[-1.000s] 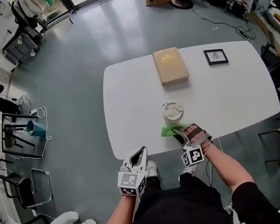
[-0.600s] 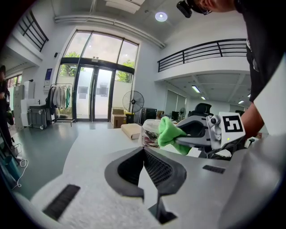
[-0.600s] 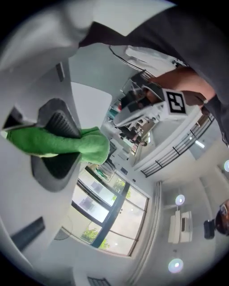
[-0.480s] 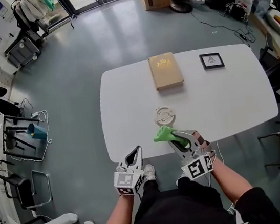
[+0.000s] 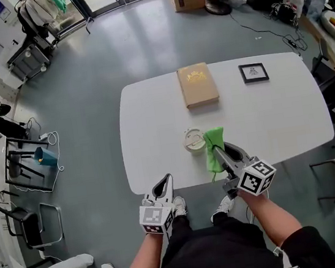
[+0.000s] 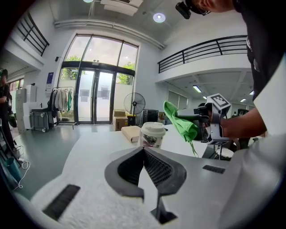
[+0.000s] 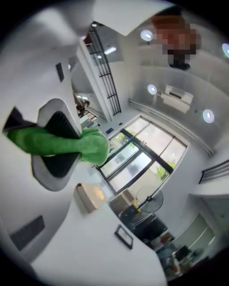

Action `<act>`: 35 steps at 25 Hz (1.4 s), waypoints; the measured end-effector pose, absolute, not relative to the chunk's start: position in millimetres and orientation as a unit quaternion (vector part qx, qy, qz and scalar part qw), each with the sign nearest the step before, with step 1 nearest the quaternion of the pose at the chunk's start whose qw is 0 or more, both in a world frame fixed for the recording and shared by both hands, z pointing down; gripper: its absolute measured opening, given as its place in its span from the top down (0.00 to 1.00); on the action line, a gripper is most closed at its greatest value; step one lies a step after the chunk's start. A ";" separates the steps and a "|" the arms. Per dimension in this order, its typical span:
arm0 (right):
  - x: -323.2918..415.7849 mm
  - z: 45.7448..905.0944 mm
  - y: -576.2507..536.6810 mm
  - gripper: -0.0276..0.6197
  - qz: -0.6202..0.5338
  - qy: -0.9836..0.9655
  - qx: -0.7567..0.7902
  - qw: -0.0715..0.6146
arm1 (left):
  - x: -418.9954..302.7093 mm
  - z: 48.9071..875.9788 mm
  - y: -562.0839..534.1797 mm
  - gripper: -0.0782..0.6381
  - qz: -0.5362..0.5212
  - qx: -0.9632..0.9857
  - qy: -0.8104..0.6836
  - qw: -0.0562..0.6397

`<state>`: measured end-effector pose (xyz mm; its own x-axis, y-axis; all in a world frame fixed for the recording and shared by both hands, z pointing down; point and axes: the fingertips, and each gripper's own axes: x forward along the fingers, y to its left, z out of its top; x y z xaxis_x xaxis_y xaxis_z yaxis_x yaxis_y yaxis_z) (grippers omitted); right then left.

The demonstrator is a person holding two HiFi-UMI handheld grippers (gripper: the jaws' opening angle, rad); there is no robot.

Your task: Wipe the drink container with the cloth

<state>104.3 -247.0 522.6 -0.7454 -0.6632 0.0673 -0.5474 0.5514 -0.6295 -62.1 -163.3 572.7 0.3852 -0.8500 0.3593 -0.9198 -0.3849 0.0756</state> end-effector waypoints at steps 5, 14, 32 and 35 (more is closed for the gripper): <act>115.5 566.5 -268.6 0.81 -0.511 0.776 -0.339 0.151 | -57.3 575.0 -162.0 0.88 0.134 0.825 -0.533 0.136; 108.6 622.0 -282.4 0.81 -0.576 0.726 -0.352 0.129 | -50.4 580.6 -161.3 0.88 0.137 0.829 -0.524 0.139; 96.5 715.9 -290.0 0.80 -0.522 0.731 -0.437 -0.050 | -34.7 584.3 -151.9 0.88 0.141 0.839 -0.505 0.147; 97.5 727.8 -292.3 0.81 -0.518 0.725 -0.447 -0.072 | -37.2 585.9 -149.5 0.88 0.141 0.836 -0.509 0.149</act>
<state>97.5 -292.3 727.8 -0.5892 -0.5741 0.5686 -0.7240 0.0627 -0.6870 -37.2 -149.5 585.9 0.4427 -0.8085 0.3877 -0.8927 -0.4379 0.1062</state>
